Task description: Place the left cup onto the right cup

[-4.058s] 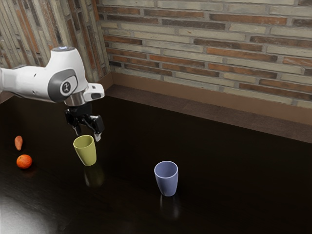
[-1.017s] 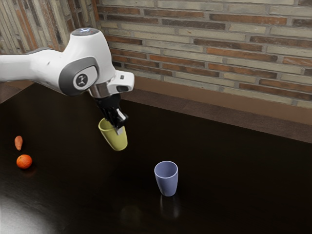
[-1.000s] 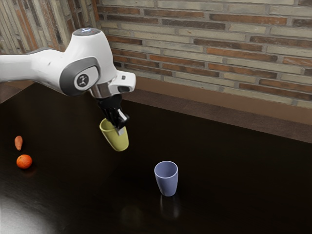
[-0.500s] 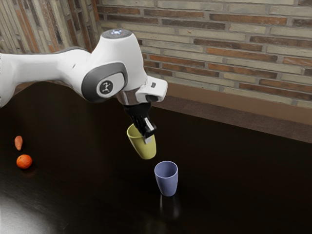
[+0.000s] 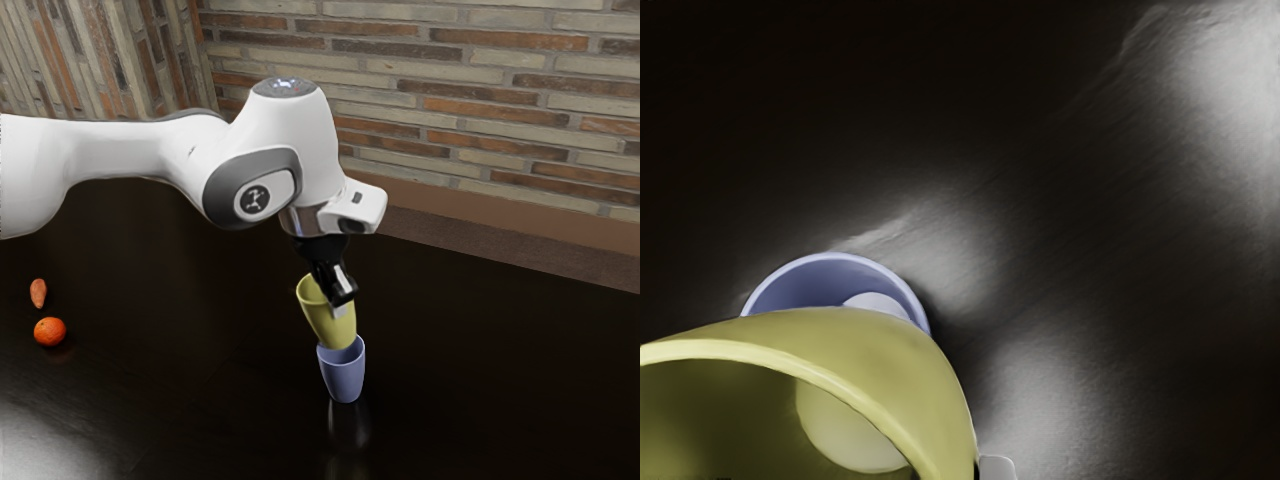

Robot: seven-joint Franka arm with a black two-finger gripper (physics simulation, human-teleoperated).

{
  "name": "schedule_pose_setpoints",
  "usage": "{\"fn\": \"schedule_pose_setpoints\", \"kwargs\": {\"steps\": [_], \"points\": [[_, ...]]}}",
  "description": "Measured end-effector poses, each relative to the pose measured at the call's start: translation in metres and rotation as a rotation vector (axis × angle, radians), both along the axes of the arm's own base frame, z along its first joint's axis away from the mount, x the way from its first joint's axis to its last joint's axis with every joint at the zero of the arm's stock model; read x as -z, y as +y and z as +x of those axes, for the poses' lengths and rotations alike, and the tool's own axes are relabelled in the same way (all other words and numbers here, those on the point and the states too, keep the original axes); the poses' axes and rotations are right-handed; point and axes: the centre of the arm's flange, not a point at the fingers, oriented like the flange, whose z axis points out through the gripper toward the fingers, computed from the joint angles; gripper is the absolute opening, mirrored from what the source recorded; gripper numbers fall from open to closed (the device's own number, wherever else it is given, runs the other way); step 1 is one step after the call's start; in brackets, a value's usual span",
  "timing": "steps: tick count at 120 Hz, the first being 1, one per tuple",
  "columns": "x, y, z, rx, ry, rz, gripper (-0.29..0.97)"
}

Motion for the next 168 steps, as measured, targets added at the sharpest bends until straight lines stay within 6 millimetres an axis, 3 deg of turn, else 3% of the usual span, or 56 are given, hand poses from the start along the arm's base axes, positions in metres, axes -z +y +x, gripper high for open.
{"fn": "schedule_pose_setpoints", "kwargs": {"steps": [21, 53, 81, 168], "points": [[0.003, -0.006, 0.006, 0.007, 0.000, -0.001, -0.11], [0.007, 0.036, 0.038, -0.079, 0.002, -0.005, -0.11], [0.008, 0.023, 0.032, -0.053, 0.004, -0.004, -0.11], [0.033, 0.015, 0.029, -0.045, 0.044, 0.008, -0.11]]}}
